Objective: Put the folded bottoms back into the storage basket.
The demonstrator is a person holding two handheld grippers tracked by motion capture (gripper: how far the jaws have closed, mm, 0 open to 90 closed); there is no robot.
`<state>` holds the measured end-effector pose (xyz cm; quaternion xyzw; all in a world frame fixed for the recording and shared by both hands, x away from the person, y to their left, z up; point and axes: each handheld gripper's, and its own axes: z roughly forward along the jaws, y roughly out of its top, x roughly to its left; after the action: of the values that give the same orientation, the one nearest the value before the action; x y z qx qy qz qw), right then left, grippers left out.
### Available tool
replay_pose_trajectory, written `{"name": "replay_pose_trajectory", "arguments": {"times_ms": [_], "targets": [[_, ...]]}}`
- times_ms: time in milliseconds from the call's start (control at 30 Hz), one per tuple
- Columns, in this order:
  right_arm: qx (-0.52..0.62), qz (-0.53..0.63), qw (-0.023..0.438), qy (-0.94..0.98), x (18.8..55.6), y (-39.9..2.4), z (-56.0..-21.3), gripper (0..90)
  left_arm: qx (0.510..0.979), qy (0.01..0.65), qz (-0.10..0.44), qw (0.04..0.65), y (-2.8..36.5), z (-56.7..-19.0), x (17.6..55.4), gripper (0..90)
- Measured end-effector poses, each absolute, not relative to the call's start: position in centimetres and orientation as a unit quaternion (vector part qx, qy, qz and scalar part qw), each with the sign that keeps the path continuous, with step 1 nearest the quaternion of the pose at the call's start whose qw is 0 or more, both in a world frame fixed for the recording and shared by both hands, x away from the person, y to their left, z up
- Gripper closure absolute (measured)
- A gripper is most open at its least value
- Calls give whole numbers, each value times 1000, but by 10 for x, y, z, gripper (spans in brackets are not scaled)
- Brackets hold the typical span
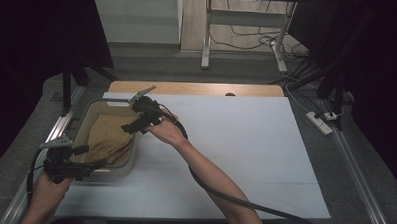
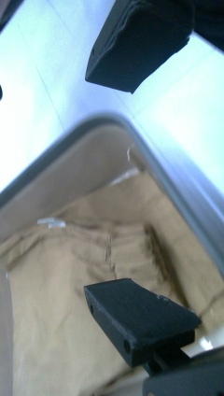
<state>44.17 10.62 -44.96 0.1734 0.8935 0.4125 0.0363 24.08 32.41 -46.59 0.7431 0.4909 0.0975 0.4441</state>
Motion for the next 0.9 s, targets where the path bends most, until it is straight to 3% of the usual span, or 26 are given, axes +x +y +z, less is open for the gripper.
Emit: {"name": "replay_pose_trajectory", "arguments": {"times_ms": [333,900], "targets": [[159,410,33,897,427,90,-449,27,749,466,69,466,306,-468,219,0],[141,411,32,900,404,66,-441,0,751,467,84,460,307,-475,188,0]]}}
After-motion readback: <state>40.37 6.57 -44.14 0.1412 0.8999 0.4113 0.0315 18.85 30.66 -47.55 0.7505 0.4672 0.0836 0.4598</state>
